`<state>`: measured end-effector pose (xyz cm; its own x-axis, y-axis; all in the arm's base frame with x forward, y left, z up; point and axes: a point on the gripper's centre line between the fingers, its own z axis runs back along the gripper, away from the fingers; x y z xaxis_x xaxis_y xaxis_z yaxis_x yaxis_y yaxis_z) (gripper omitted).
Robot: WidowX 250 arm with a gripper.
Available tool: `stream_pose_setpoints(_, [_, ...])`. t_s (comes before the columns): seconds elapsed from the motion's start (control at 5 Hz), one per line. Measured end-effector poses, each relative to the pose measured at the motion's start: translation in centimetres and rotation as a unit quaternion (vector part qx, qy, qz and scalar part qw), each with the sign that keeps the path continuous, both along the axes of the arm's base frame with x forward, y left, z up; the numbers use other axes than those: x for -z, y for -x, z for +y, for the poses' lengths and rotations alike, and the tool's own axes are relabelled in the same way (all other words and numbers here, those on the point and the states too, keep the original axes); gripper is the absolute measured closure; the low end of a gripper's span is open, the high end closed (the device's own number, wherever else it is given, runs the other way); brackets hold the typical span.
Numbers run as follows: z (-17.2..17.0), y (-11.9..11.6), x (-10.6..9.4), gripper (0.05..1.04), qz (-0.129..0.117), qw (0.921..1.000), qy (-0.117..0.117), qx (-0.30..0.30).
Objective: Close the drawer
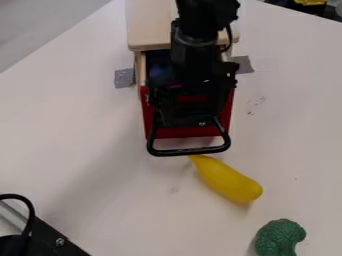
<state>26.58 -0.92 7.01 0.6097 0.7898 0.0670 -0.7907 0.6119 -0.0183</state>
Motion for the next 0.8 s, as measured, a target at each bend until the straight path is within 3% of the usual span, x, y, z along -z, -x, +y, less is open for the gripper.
stream_pose_setpoints(0.6, [2.8, -2.6, 0.4, 0.083, -0.092, 0.9956, -0.009, -0.016])
stream_pose_setpoints(0.8, [3.2, -2.8, 0.5, 0.083, -0.103, 0.9945, -0.011, -0.018])
